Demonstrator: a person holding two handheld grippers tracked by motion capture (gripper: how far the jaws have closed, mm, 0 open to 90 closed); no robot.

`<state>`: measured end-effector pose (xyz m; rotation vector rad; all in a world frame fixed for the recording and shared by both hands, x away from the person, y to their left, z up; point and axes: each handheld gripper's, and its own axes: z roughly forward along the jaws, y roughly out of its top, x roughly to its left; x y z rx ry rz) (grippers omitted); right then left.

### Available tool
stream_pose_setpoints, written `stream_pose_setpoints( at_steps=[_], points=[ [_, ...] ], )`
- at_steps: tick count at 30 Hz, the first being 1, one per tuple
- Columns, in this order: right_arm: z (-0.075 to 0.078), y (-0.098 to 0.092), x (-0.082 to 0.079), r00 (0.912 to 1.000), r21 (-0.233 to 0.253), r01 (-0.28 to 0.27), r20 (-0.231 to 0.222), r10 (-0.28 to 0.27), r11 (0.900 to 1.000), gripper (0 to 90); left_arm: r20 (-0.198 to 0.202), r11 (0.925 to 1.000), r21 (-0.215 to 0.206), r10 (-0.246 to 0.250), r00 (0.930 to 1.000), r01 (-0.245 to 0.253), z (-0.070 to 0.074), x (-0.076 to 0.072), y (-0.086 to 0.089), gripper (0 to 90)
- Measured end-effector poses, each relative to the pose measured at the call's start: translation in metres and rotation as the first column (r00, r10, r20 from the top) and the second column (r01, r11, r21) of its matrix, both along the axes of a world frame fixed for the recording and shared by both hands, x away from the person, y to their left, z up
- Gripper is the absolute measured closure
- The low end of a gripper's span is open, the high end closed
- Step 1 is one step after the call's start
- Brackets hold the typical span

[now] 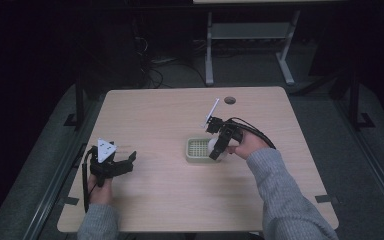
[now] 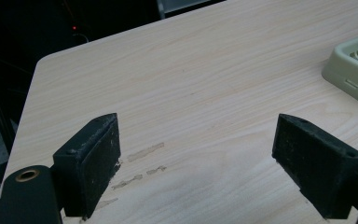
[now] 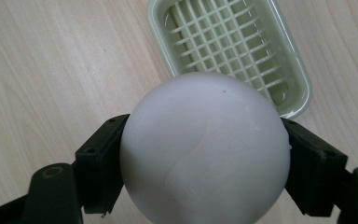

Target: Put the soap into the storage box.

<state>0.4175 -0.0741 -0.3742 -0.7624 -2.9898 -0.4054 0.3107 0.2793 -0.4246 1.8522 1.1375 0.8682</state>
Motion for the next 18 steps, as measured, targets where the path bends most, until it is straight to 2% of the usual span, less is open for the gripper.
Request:
stream_pose_setpoints(
  at_steps=[5, 14, 18],
  points=[
    [0.001, 0.009, 0.006, 0.9999, -0.013, -0.011, -0.003, 0.011, 1.0, 23.1, 0.0, 1.0, 0.005, 0.002, 1.0, -0.002, 0.0, 0.0, 0.001, 14.8],
    [-0.002, 0.018, 0.014, 0.9998, -0.003, -0.015, -0.016, 0.015, 1.0, 23.0, 0.001, 0.9999, 0.013, -0.003, 1.0, 0.003, 0.0, 0.0, 0.0, 14.8],
    [-0.003, 0.023, 0.017, 0.9996, -0.021, -0.02, -0.02, 0.02, 1.0, 23.1, 0.004, 0.9999, 0.01, -0.002, 1.0, 0.002, 0.0, -0.001, -0.001, 14.8]
  ],
)
